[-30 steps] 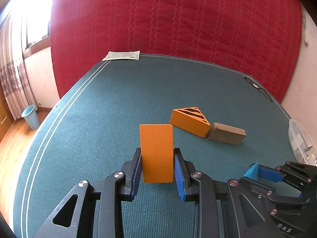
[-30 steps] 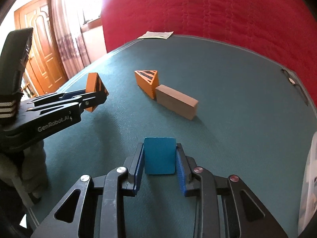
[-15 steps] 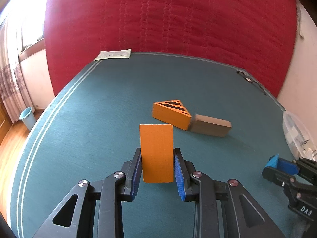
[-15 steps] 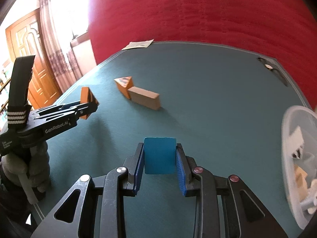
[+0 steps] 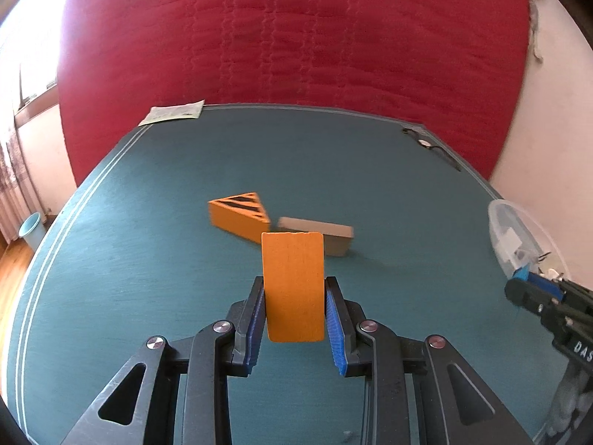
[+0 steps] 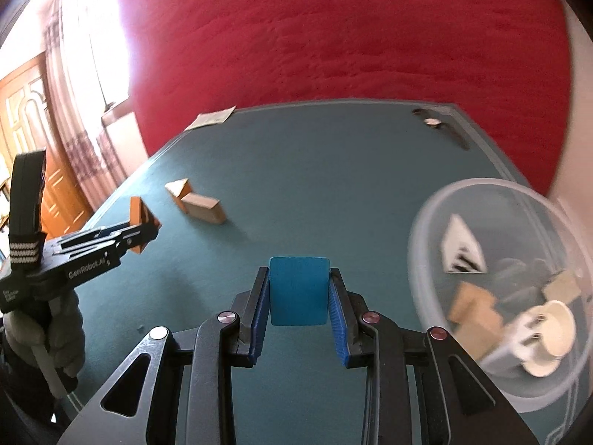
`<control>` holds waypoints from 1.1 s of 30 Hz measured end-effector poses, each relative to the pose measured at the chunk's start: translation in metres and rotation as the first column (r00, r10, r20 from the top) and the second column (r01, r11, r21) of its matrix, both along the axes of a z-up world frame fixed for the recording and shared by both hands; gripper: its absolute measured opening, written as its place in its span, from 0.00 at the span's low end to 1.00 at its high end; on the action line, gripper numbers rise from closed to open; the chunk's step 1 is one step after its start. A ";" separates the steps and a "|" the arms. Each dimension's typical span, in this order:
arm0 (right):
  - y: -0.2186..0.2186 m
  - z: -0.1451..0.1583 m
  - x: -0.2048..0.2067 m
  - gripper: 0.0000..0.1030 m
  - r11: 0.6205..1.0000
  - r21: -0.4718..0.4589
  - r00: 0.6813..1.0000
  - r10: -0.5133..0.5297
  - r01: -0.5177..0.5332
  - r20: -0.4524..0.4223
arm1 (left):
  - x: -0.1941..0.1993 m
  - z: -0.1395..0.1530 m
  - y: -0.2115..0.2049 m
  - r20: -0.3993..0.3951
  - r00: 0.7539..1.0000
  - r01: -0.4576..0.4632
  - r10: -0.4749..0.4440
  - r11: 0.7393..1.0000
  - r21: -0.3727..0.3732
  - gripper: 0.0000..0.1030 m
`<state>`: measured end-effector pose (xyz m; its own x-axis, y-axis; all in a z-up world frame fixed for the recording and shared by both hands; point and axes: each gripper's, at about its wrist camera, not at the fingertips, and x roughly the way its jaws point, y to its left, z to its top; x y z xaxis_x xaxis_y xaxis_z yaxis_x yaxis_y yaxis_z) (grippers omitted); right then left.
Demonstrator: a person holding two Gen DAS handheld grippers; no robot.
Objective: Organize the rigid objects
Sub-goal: 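Carry the blue wedge over the clear bowl while the left gripper carries the orange block there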
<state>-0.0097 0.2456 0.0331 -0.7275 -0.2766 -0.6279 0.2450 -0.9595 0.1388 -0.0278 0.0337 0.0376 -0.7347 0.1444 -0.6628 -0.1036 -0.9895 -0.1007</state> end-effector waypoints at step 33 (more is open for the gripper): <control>0.162 -0.004 0.003 0.31 0.889 -0.112 0.891 -0.452 0.445 -0.050 | 0.014 0.012 0.113 -0.018 0.979 0.202 -0.203 0.978 -0.041 0.31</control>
